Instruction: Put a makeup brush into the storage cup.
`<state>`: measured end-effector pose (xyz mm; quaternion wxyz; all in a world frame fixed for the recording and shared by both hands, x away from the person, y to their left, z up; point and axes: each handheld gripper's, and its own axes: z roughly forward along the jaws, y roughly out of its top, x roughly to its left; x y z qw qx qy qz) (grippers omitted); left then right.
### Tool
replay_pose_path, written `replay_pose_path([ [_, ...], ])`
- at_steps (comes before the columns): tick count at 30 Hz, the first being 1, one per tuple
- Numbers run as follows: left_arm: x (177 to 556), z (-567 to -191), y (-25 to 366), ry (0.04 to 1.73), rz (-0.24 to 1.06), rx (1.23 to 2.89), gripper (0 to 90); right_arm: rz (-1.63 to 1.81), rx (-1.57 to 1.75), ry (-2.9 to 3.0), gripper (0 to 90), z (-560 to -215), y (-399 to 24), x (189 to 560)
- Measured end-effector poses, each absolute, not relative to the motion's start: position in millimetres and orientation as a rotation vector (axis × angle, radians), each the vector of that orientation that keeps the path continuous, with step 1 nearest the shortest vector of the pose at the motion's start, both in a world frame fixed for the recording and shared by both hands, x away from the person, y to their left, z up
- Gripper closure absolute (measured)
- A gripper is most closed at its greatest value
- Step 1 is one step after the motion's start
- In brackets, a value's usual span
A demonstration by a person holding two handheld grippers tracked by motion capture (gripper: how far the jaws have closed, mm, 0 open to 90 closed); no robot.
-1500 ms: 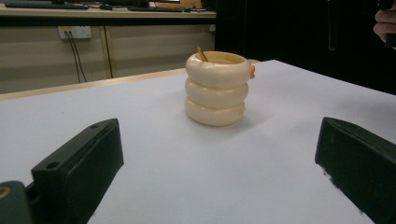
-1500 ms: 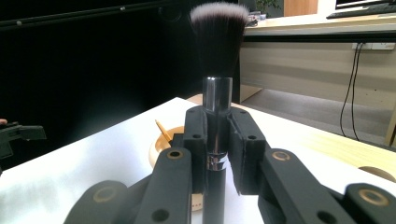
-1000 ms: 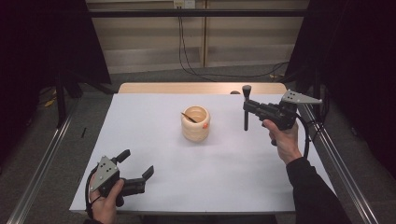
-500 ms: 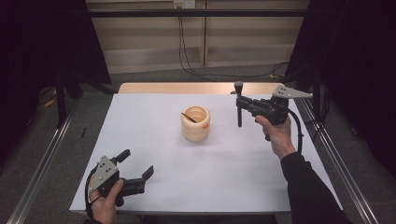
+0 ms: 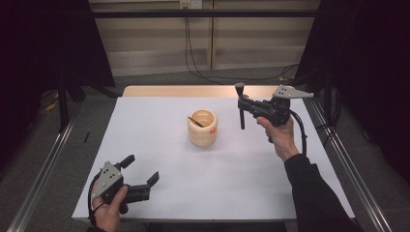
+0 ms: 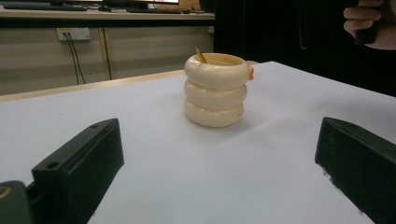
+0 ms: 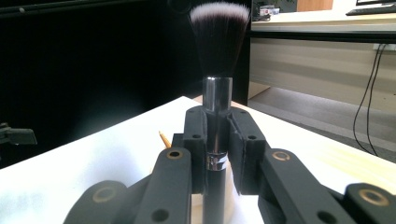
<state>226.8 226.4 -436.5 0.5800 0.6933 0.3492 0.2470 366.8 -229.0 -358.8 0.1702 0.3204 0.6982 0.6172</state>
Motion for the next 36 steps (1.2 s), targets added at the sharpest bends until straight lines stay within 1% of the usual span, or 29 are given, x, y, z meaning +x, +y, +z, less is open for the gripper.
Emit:
replay_pose_path([
  [12,227,-437,226,0.810,0.579,1.628,1.0,1.734,0.904,1.984,78.6,-356,-217,379],
  [26,227,-437,226,0.816,0.583,1.626,0.7,1.741,0.877,2.012,78.6,-354,-185,394],
  [36,228,-437,225,0.810,0.578,1.630,0.7,1.760,0.902,2.001,78.6,-353,-174,403],
])
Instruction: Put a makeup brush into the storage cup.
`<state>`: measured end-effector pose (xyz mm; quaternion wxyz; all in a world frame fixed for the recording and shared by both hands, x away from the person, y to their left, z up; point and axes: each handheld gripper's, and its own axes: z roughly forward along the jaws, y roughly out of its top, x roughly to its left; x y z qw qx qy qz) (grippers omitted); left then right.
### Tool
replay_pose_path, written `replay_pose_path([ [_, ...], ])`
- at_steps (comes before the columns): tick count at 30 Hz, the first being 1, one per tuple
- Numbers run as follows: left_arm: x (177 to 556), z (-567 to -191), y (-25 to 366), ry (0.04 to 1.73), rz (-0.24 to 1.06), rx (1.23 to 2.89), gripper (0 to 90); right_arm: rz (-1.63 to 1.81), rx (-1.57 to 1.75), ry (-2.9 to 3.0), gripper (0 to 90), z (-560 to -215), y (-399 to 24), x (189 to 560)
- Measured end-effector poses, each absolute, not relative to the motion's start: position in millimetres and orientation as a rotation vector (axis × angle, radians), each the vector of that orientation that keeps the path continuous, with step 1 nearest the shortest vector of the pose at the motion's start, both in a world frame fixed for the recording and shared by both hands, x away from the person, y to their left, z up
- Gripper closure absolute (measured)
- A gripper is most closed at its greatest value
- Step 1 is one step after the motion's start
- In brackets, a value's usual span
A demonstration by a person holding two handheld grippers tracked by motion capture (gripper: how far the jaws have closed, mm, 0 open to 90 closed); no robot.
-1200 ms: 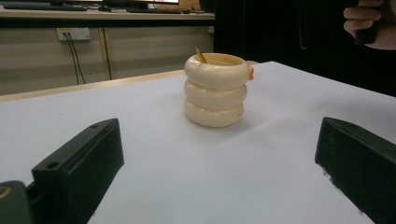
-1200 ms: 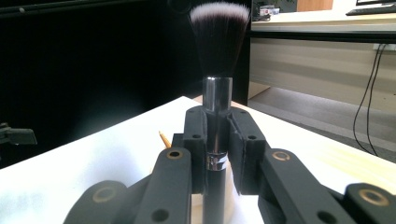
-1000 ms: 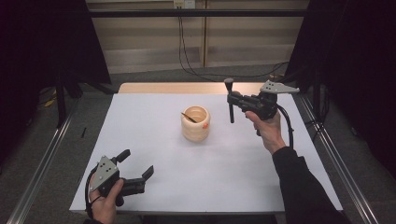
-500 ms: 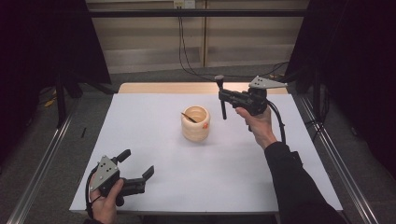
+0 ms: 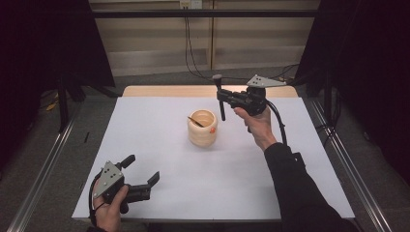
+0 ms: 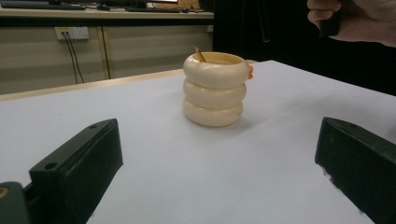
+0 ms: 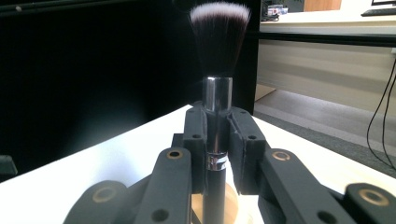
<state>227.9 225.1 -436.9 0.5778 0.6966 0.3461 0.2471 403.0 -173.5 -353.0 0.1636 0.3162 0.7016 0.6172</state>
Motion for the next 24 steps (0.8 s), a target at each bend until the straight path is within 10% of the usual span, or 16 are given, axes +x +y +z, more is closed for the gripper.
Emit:
replay_pose_path([
  [24,228,-438,227,0.821,0.572,1.630,0.7,1.739,0.878,2.058,78.6,-365,-135,423],
])
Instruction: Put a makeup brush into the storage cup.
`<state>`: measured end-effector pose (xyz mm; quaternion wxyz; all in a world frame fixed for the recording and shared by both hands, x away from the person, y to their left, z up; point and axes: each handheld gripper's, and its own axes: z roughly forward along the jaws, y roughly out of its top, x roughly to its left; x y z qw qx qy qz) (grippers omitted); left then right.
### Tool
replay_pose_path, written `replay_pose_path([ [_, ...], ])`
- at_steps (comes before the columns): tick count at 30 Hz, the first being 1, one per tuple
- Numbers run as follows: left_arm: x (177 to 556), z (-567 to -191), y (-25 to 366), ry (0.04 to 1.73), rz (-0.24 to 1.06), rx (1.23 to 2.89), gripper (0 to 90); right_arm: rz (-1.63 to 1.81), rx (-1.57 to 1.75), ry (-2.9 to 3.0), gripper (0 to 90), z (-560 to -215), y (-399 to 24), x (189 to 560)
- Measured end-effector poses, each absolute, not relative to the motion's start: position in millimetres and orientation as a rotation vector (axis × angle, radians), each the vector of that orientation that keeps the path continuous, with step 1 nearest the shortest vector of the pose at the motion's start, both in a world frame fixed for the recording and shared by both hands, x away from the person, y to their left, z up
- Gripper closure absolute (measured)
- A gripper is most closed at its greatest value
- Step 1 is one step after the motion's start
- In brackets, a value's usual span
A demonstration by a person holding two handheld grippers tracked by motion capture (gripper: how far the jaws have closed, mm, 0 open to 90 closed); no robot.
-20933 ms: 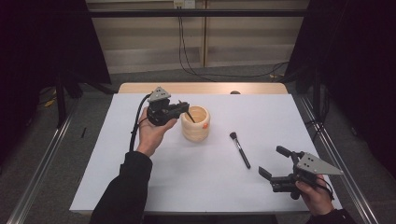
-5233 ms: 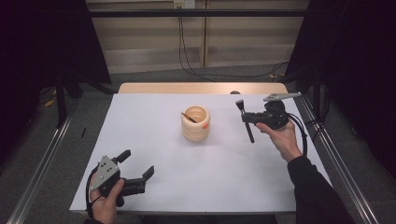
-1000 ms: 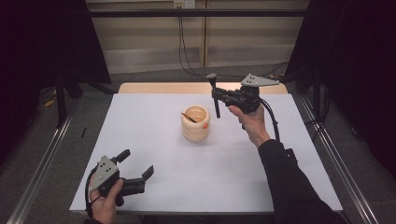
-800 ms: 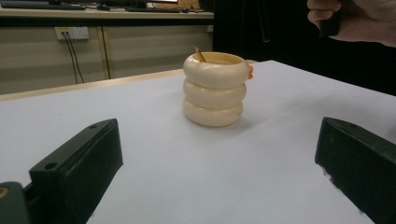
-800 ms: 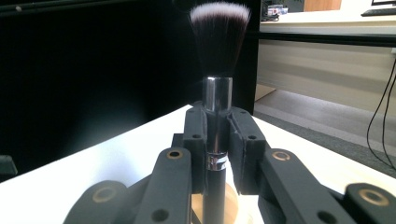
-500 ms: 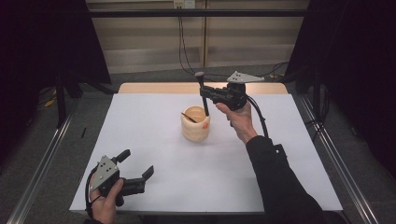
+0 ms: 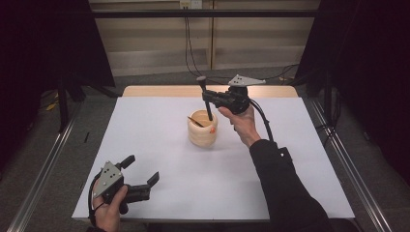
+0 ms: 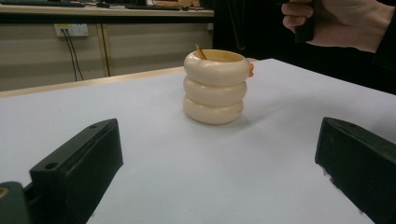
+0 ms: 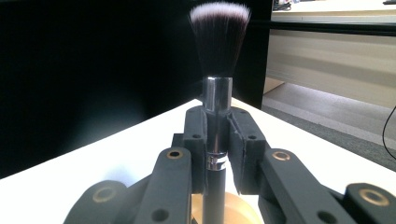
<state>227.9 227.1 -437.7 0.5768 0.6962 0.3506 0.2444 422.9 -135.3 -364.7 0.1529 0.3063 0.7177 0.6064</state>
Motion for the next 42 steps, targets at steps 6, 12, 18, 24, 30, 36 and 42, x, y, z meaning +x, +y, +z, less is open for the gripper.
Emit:
replay_pose_path([
  [6,228,-438,227,0.818,0.571,1.628,0.7,1.736,0.876,2.059,78.6,-370,-131,425],
  [12,228,-437,228,0.817,0.578,1.629,0.8,1.739,0.889,2.078,78.5,-379,-129,426],
  [18,228,-437,228,0.816,0.574,1.628,0.8,1.731,0.902,2.092,78.6,-388,-130,425],
  [24,228,-437,228,0.816,0.571,1.625,0.8,1.736,0.900,2.095,78.5,-390,-130,424],
  [30,227,-437,227,0.820,0.575,1.625,0.8,1.736,0.906,2.098,78.5,-396,-130,423],
  [36,228,-437,228,0.816,0.574,1.626,0.8,1.718,0.932,2.107,78.5,-408,-135,423],
  [42,228,-437,228,0.813,0.583,1.633,0.8,1.716,0.945,2.098,78.4,-410,-138,423],
])
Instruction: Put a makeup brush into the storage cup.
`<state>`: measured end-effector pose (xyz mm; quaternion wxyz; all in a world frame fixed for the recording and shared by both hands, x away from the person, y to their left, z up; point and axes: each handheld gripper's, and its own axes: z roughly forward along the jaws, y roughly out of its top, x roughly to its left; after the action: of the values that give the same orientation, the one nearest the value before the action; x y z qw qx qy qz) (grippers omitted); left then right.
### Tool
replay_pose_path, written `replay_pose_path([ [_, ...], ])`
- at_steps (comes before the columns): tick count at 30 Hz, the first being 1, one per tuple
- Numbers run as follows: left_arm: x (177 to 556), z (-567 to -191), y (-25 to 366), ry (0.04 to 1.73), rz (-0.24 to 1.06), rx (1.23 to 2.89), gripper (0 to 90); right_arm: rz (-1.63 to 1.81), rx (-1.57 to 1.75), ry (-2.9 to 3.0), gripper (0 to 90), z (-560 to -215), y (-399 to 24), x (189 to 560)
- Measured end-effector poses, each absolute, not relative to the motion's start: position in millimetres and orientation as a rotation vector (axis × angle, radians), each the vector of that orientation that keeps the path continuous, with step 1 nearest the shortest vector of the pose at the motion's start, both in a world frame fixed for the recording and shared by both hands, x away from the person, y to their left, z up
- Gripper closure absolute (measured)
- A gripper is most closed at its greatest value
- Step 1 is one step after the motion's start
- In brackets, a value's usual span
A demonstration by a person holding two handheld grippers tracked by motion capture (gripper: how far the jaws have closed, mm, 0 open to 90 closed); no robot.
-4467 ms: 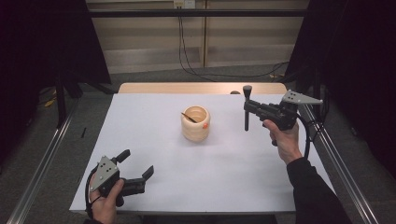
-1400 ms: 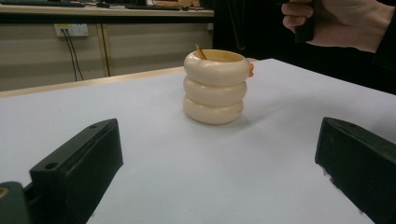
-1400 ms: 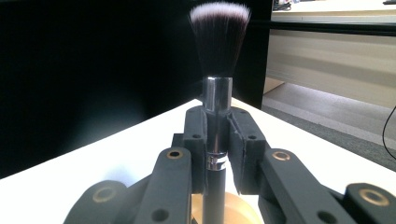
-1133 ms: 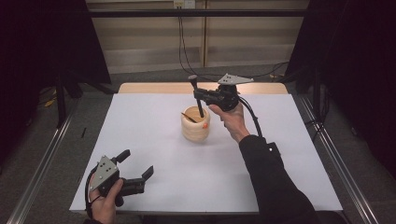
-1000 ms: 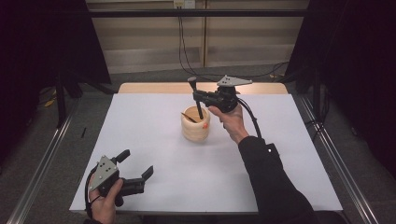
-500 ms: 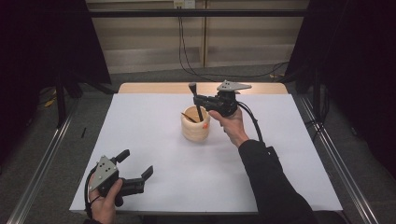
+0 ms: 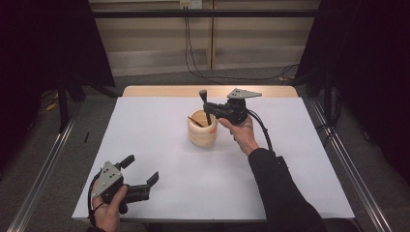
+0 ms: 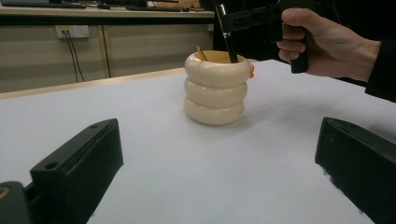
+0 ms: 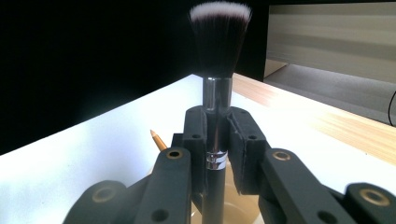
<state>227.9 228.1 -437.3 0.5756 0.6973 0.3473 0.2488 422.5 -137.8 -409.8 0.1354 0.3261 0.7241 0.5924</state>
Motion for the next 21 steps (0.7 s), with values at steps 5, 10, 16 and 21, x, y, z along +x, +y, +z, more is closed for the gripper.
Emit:
replay_pose_path([
  [5,227.4,-437.3,227.5,0.817,0.574,1.625,0.8,1.720,0.935,2.098,78.2,-409.4,-137.5,422.5],
  [10,227.3,-437.3,227.8,0.817,0.574,1.627,0.8,1.713,0.945,2.115,78.2,-411.8,-137.3,422.8],
  [16,226.7,-436.8,228.2,0.817,0.583,1.635,0.8,1.700,0.924,2.133,78.1,-411.8,-137.0,422.5],
  [21,226.7,-436.9,227.7,0.819,0.581,1.629,0.8,1.703,0.923,2.135,77.5,-412.3,-137.6,422.4],
])
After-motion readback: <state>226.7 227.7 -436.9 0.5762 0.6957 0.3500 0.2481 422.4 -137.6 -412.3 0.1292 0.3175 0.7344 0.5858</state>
